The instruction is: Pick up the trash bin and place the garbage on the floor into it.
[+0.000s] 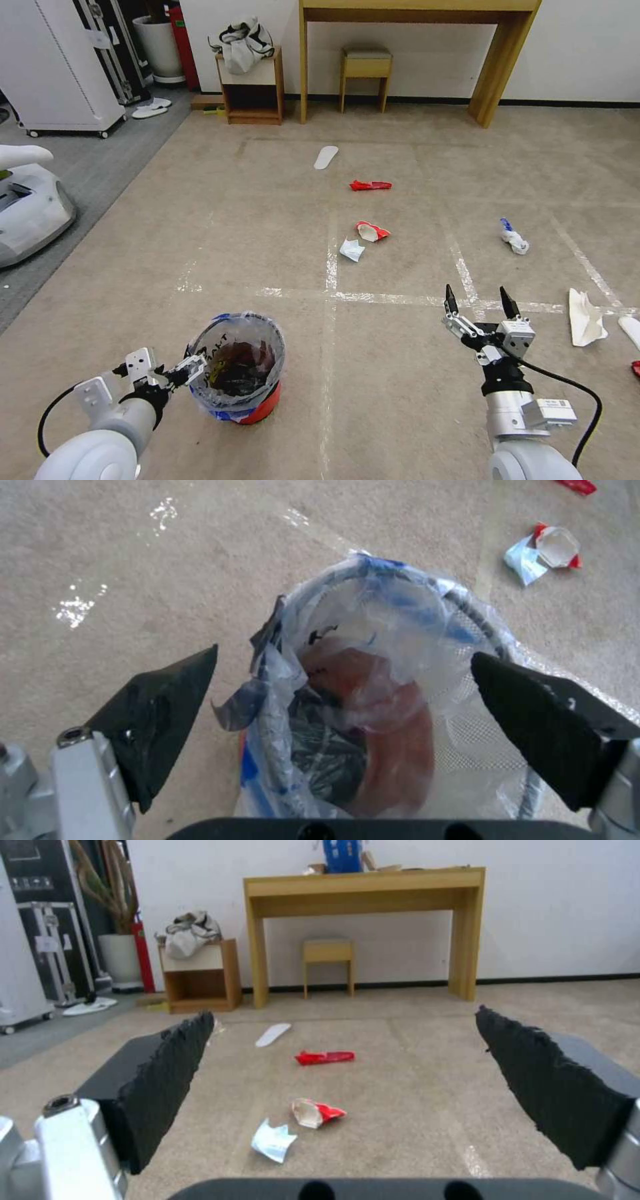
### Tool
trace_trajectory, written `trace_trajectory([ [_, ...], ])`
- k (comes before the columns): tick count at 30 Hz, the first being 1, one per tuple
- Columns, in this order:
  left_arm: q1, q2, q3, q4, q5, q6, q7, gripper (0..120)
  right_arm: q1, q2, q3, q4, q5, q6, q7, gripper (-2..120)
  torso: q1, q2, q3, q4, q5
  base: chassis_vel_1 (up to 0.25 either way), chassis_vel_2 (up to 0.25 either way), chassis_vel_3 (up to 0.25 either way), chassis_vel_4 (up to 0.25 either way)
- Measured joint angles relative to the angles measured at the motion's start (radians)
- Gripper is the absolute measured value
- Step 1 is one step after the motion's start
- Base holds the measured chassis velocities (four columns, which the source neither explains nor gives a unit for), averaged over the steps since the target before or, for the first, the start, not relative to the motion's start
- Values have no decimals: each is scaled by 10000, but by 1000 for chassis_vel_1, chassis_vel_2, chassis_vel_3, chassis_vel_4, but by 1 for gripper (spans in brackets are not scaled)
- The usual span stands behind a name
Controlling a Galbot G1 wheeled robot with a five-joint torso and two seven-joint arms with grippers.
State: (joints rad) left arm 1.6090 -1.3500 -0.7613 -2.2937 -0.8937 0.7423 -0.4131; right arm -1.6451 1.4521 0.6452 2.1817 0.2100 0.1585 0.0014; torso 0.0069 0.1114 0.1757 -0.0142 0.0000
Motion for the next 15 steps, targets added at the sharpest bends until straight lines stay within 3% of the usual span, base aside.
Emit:
trace_trajectory([
  [15,-467,132,86,1252,168,-46,-56,100,67,125,-52,-216,-47,9,-3,100,0,0,0,0,0,0,0,0,0],
])
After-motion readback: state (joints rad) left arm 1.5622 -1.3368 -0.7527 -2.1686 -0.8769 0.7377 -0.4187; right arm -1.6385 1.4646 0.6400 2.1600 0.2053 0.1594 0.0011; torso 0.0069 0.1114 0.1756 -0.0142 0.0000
